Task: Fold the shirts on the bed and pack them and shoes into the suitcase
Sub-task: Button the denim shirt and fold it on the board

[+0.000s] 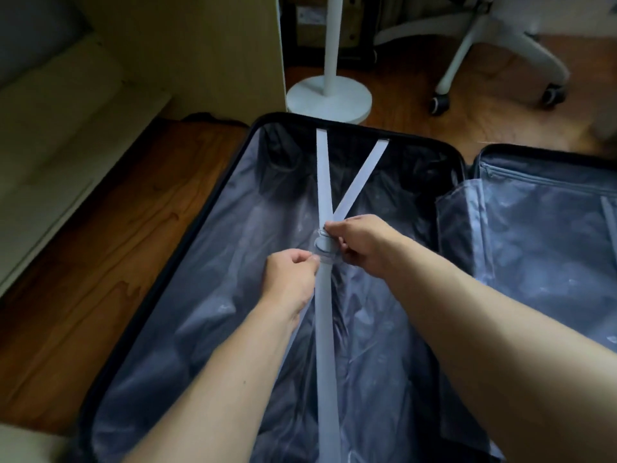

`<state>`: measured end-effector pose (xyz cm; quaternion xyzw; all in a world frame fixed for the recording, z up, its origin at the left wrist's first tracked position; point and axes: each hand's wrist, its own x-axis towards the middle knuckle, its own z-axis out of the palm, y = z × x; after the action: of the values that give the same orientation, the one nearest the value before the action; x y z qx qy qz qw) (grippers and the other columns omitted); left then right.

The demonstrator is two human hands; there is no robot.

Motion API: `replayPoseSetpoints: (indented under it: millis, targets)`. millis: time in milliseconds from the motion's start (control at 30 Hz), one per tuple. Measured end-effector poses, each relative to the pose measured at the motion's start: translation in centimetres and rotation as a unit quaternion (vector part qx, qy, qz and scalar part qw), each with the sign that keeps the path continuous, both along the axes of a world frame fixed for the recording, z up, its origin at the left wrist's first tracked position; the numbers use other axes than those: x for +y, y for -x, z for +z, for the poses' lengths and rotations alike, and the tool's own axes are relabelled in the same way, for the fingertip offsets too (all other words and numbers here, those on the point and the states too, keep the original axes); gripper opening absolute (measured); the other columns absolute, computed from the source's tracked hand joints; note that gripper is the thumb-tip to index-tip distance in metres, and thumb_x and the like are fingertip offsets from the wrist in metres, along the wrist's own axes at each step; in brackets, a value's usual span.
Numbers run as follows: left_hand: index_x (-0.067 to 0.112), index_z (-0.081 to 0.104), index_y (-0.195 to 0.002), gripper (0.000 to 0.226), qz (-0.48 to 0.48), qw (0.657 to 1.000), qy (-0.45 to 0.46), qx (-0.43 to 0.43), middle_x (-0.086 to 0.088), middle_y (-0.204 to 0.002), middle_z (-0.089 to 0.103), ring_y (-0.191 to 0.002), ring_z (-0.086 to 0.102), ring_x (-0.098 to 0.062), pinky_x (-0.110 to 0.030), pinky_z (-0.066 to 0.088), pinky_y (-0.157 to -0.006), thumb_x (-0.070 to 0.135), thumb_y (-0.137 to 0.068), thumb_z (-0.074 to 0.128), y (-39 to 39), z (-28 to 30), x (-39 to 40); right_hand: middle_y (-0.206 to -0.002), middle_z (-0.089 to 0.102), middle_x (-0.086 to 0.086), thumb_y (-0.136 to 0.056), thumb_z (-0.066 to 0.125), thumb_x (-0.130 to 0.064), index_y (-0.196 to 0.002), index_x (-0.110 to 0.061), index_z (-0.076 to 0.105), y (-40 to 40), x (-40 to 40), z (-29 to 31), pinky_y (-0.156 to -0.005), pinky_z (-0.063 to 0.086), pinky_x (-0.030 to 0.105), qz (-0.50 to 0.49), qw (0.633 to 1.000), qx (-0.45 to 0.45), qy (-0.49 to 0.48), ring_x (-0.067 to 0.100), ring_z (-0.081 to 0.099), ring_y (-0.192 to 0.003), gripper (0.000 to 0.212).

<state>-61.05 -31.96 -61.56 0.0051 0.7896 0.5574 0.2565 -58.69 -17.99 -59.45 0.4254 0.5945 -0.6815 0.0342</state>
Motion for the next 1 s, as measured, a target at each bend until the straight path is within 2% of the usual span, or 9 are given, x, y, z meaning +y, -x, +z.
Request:
replayPoseSetpoints:
  millis: [133,233,333,467,567,633,767,900,1000]
  targets:
    - [0.013,0.073,-0.085,0.014,-0.021,0.999,0.020,0.034,0.005,-0.068,0.066,-0.062,0.052,-0.012,-0.024,0.042,-0.060,0.023,-0.094,0.070,0.2,-0.9,0.0,-0.060,0.048,-0.004,-0.100,0.060,-0.018,-0.078,-0.016,0.062,0.8,0.2,0.6,-0.043,0.029,0.014,0.068,0.988,-0.121,0.063,0.004,0.035,-0.047,0.022]
    - [0.016,0.074,-0.088,0.011,-0.055,0.993,0.048,0.089,0.003,-0.078,0.070,-0.068,0.057,-0.013,-0.016,0.041,-0.057,0.022,-0.095,0.068,0.2,-1.1,0.2,-0.050,0.045,-0.005,-0.099,0.062,-0.018,-0.070,-0.015,0.056,0.8,1.2,1.2,-0.040,0.027,0.014,0.089,0.979,-0.175,0.057,0.004,0.035,-0.048,0.030]
    - [0.018,0.074,-0.090,0.010,-0.079,0.985,0.078,0.130,0.007,-0.074,0.067,-0.065,0.055,-0.009,-0.008,0.037,-0.051,0.023,-0.096,0.068,0.1,-0.6,0.6,-0.046,0.041,-0.005,-0.100,0.061,-0.021,-0.069,-0.016,0.054,0.9,1.9,1.5,-0.041,0.025,0.015,0.092,0.977,-0.192,0.032,0.004,0.032,-0.043,0.032]
    - [0.020,0.077,-0.090,0.008,-0.062,0.983,0.070,0.158,0.009,-0.076,0.070,-0.074,0.063,-0.015,-0.023,0.043,-0.066,0.019,-0.093,0.071,0.2,-0.3,1.1,-0.049,0.041,-0.004,-0.102,0.053,-0.016,-0.067,-0.016,0.060,0.3,2.0,1.5,-0.041,0.023,0.014,0.076,0.975,-0.191,0.090,0.005,0.029,-0.041,0.035]
    - [0.019,0.080,-0.095,0.009,-0.045,0.982,0.018,0.181,0.012,-0.081,0.072,-0.078,0.067,-0.006,-0.019,0.048,-0.073,0.015,-0.092,0.072,0.0,-0.9,0.5,-0.046,0.039,-0.003,-0.101,0.047,-0.009,-0.062,-0.014,0.059,0.1,1.9,1.7,-0.041,0.022,0.014,0.062,0.975,-0.176,0.118,0.006,0.028,-0.037,0.041]
    - [0.014,0.081,-0.100,0.012,-0.050,0.980,-0.033,0.190,0.014,-0.089,0.074,-0.082,0.067,0.007,-0.013,0.049,-0.080,0.011,-0.092,0.073,-0.6,-1.2,-0.1,-0.047,0.039,-0.003,-0.102,0.054,-0.016,-0.065,-0.014,0.056,0.5,2.1,0.9,-0.041,0.024,0.014,0.043,0.978,-0.180,0.097,0.005,0.030,-0.039,0.038]
    - [0.013,0.081,-0.098,0.010,-0.050,0.983,-0.066,0.167,0.013,-0.089,0.077,-0.086,0.070,0.002,-0.014,0.053,-0.081,0.012,-0.092,0.073,-1.9,-0.8,-0.6,-0.062,0.048,0.000,-0.097,0.066,-0.023,-0.077,-0.011,0.061,1.4,2.1,-0.6,-0.050,0.034,0.018,-0.019,0.990,-0.139,0.014,0.008,0.040,-0.050,0.024]
    - [0.010,0.078,-0.085,0.013,-0.038,0.988,0.147,0.017,0.000,-0.080,0.074,-0.078,0.067,-0.022,-0.030,0.053,-0.073,0.012,-0.088,0.066,-1.0,-2.0,-2.3,-0.063,0.066,0.011,-0.090,0.071,-0.031,-0.085,-0.002,0.072,0.0,1.4,-3.3,-0.051,0.054,0.030,-0.035,0.975,-0.144,-0.168,0.024,0.056,-0.042,0.029]
    - [0.014,0.071,-0.081,0.012,-0.089,0.963,0.255,-0.019,-0.011,-0.103,0.074,-0.096,0.067,-0.029,-0.029,0.049,-0.078,0.010,-0.088,0.062,-0.1,-3.8,-4.3,-0.078,0.071,0.016,-0.097,0.062,-0.023,-0.087,-0.002,0.069,-0.7,1.7,-4.5,-0.058,0.063,0.045,-0.097,0.983,-0.117,-0.103,0.032,0.068,-0.057,0.025]
